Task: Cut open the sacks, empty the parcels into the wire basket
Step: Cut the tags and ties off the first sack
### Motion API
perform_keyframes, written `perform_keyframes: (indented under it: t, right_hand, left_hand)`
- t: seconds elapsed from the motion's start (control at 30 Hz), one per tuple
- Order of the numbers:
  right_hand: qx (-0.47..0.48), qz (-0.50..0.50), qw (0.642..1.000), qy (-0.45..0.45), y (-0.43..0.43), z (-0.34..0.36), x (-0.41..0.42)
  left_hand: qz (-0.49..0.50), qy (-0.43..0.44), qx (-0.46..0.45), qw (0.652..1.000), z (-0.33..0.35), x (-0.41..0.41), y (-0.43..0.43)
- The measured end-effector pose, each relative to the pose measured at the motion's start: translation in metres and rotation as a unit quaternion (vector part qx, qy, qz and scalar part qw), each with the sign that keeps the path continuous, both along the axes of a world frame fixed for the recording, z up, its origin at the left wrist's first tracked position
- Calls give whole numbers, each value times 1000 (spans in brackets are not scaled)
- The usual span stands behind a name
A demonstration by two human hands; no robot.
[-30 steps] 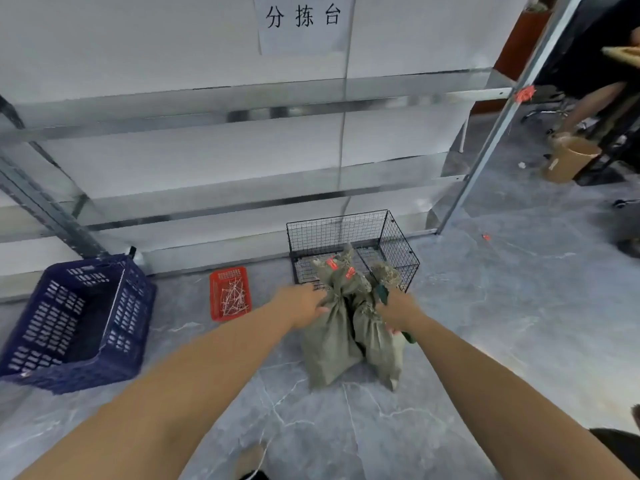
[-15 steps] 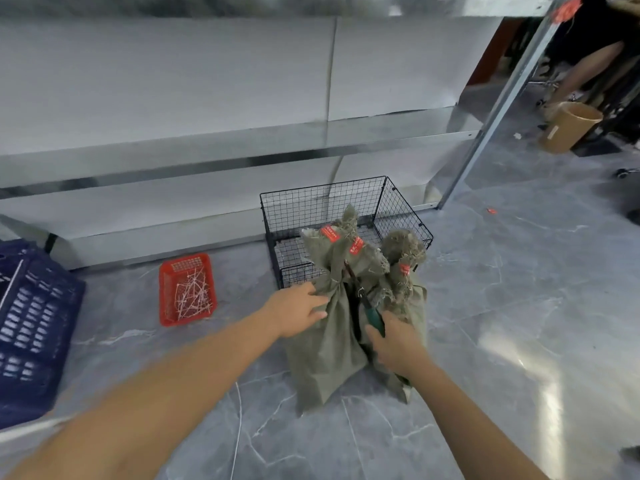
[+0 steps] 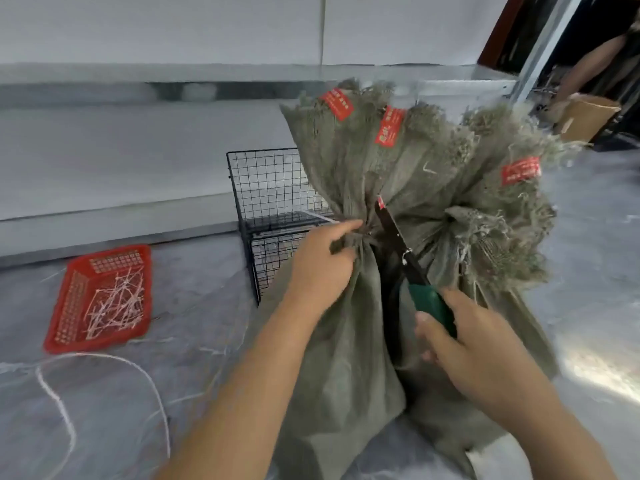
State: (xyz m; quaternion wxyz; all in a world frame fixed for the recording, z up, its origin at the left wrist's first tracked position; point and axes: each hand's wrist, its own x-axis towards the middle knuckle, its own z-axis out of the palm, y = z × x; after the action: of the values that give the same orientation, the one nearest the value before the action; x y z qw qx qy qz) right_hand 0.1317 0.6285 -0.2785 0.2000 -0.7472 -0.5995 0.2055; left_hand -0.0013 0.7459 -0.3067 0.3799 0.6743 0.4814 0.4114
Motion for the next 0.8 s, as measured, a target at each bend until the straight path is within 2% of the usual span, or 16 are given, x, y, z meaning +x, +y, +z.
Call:
perform_keyframes:
  t: [0.13, 0.37, 0.57, 0.67, 0.8]
  right_hand:
    - [31, -13, 999, 13, 3, -7, 3]
    - [17, 3, 1000, 20, 5, -26, 9]
    - [13, 7, 997, 80, -3, -27, 13]
    - [24, -2, 996, 89, -8, -25, 20]
    - [5, 26, 998, 58, -13, -16, 27]
  left_hand:
    - [-12, -6, 32, 999, -26, 9, -4]
    - [-130, 63, 26, 989, -26, -10, 22]
    - [-115, 54, 51, 991, -30, -7, 15]
    - [-140, 34, 16, 989, -26, -4, 7]
    - [-186, 11, -45, 982, -23, -2, -3]
